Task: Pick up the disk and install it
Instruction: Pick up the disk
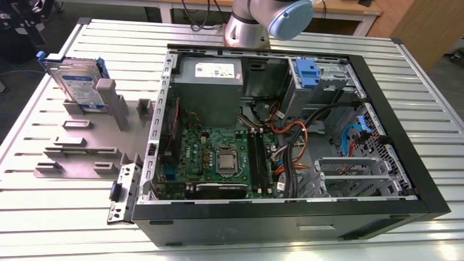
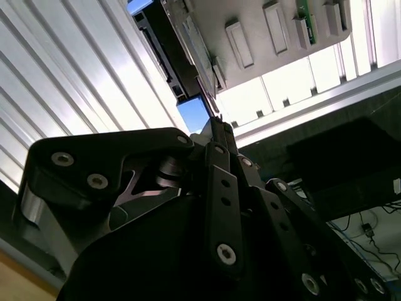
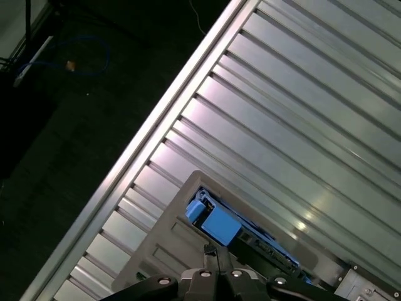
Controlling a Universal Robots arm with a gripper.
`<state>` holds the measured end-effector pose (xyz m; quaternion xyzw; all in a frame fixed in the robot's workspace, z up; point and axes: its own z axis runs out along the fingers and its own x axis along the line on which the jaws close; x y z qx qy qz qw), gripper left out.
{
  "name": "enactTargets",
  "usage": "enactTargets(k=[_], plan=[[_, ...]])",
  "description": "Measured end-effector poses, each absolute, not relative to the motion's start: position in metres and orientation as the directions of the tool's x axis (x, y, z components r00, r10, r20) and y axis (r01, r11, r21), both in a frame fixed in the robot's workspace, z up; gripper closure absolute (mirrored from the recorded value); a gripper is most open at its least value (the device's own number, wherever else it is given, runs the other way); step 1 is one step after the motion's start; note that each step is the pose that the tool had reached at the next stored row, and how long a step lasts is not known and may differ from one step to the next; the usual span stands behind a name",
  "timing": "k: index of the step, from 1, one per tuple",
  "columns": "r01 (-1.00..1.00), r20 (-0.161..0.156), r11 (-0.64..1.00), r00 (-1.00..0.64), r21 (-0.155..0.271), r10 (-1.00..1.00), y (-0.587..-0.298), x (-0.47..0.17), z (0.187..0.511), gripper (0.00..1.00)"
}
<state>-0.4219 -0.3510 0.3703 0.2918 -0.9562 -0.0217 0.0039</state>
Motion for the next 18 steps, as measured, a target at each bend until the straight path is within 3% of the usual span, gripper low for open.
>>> enactTargets(k=[18], plan=[[-0.647, -0.005, 0.761, -0.762, 0.044, -0.648, -0.3510, -0.4219, 0.3703, 0.89]])
